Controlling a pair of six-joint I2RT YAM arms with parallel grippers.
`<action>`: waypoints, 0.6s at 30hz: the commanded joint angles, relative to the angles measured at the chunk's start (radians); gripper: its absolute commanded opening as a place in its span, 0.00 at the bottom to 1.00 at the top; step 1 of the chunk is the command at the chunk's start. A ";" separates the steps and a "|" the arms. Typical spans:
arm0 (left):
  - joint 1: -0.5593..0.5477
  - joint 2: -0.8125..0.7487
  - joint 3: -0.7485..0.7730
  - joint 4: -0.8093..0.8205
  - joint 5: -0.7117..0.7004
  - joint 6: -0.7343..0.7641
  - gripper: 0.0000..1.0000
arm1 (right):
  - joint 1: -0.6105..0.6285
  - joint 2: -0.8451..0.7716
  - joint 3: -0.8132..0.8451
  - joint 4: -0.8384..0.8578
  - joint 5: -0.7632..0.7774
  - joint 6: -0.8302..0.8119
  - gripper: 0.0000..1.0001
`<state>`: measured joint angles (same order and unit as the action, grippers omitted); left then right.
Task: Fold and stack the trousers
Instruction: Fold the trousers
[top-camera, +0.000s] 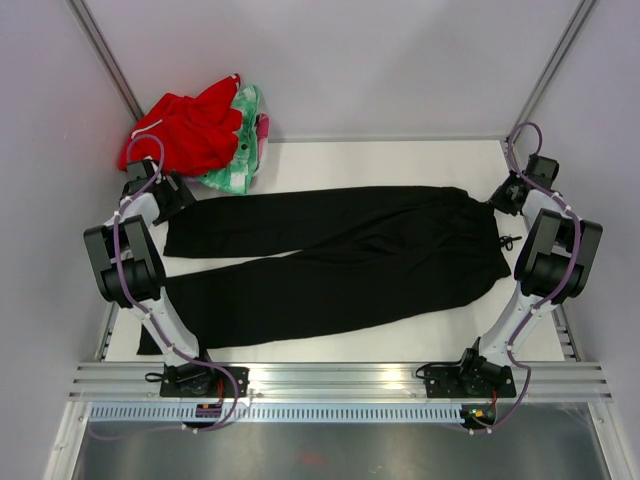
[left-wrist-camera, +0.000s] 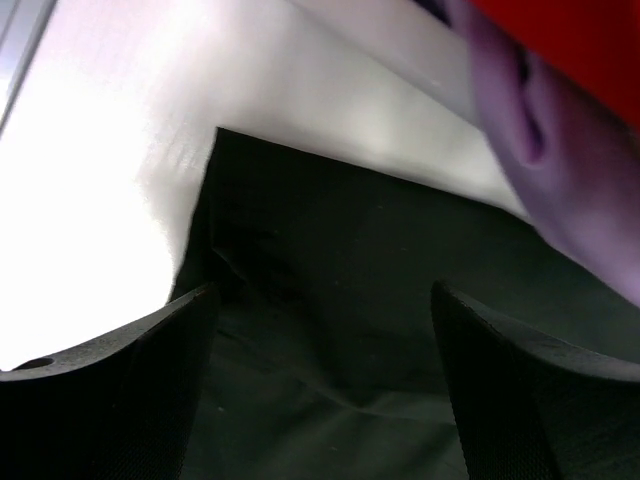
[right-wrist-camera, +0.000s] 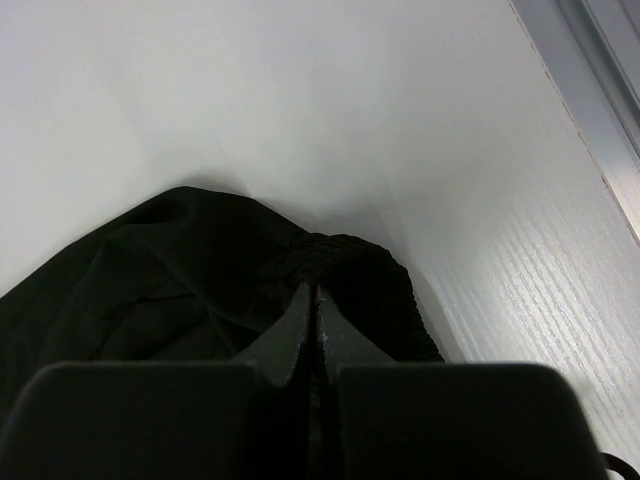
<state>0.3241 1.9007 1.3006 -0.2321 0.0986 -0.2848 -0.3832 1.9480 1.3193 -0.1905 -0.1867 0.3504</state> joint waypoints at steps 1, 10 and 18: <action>0.001 0.040 0.061 0.016 -0.074 0.085 0.90 | 0.003 -0.004 0.038 0.013 -0.019 -0.021 0.00; 0.010 0.115 0.161 -0.042 -0.160 0.176 0.84 | 0.012 -0.020 0.031 0.025 -0.045 -0.022 0.00; 0.012 0.156 0.180 -0.115 -0.103 0.207 0.77 | 0.015 -0.017 0.012 0.046 -0.050 -0.002 0.00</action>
<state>0.3355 2.0464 1.4673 -0.3202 -0.0128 -0.1333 -0.3748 1.9480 1.3231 -0.1848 -0.2131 0.3447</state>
